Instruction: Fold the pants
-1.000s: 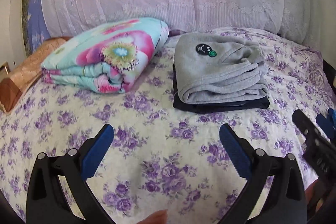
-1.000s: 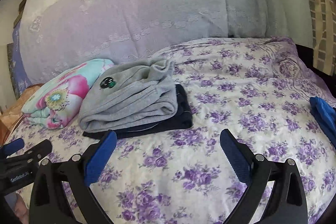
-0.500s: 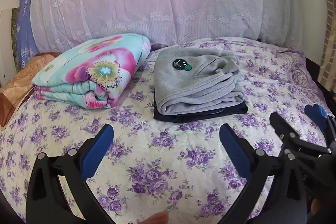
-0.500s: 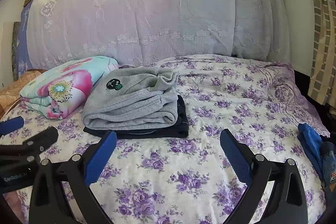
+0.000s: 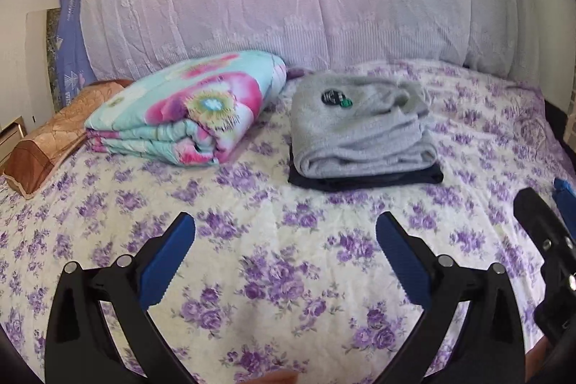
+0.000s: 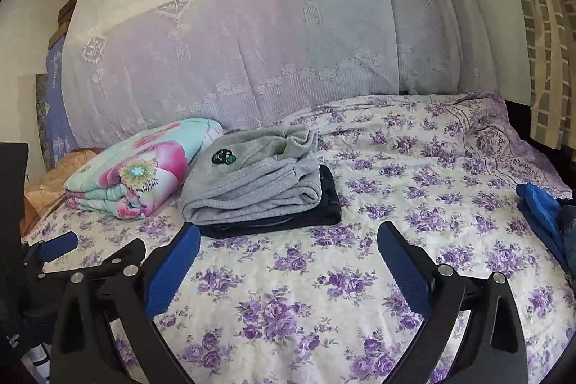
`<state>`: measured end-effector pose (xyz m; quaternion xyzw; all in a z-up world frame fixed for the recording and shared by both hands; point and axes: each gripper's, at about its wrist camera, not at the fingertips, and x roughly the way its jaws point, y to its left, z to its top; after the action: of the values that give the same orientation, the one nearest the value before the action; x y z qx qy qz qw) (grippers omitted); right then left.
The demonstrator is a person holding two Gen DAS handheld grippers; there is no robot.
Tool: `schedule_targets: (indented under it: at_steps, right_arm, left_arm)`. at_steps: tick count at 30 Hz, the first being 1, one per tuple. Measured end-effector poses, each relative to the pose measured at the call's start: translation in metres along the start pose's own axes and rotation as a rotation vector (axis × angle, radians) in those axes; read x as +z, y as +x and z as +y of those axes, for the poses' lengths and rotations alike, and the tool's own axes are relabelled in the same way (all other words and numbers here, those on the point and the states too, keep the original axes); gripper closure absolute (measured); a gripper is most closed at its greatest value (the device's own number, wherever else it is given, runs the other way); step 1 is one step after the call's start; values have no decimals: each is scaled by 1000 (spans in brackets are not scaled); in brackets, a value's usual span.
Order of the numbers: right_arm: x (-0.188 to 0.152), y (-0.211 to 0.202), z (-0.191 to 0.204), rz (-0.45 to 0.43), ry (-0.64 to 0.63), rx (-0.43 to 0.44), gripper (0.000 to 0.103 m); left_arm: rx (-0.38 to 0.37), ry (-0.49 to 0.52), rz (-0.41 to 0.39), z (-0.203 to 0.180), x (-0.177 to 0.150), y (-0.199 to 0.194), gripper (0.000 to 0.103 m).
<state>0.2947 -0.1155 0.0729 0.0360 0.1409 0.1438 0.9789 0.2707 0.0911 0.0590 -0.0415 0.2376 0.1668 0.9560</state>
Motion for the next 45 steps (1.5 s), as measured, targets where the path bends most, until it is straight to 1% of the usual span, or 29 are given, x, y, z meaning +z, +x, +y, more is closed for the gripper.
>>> schedule_targets:
  at_steps: [2,3,5,9,13,15,23,45]
  right_arm:
    - [2,-8,-3,-45,12,5,4]
    - [3,-9,-4,-54,15,1,4]
    - [2,-6,-5,-36,17,-4,4]
    - [0,-2,1,-15,-4,-2,4]
    - [-3,-3,13,-23,-62,-23,4]
    - [-4,-3,15,-24,-72,-25,4]
    - [-5,-2,15,-18,-71,-18,4]
    - [-8,1,16,-1,-60,-4,4]
  left_arm:
    - [13,1,-36,5,5,-8,4]
    - [18,-3,-45,7,6,-10,4]
    - [21,-13,-43,8,7,-9,4]
    - [10,10,-15,1,3,-1,4]
    - [-7,30,-8,-6,0,0,4]
    - [-5,31,-10,-7,-1,-1,4]
    - [-18,15,-7,-4,0,-2,4]
    - [-17,13,-7,-4,1,-3,4]
